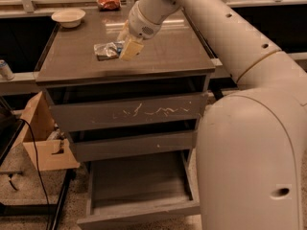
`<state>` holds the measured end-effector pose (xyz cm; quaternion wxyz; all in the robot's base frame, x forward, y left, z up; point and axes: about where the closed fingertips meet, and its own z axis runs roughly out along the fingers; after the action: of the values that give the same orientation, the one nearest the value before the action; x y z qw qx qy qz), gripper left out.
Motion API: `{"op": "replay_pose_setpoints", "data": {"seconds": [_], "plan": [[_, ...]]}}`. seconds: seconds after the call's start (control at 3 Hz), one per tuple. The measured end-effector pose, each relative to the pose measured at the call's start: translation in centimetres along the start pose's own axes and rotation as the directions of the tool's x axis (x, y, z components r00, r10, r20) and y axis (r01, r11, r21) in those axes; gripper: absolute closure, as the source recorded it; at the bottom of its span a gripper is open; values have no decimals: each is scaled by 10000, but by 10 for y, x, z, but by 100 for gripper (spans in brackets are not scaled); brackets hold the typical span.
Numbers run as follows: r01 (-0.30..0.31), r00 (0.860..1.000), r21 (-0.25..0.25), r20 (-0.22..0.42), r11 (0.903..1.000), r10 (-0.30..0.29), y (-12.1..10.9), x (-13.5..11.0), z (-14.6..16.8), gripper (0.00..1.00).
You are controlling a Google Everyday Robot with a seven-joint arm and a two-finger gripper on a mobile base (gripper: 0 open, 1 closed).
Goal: Pick redbull can from bottom drawer and place on counter
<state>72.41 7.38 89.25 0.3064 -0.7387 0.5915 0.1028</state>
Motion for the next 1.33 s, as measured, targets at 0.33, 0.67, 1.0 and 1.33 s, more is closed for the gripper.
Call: {"op": "replay_pose_setpoints", "data": {"seconds": [0.33, 0.67, 1.0, 1.33], "plan": [[-184, 9998, -150, 38, 9997, 184, -2, 4, 7, 100], [-463, 9987, -300, 214, 9985, 470, -2, 9, 14, 100], [-740, 9953, -296, 606, 9968, 757, -1, 12, 17, 100], [-921, 9863, 458, 1417, 9947, 848, -4, 8, -7, 100]]}}
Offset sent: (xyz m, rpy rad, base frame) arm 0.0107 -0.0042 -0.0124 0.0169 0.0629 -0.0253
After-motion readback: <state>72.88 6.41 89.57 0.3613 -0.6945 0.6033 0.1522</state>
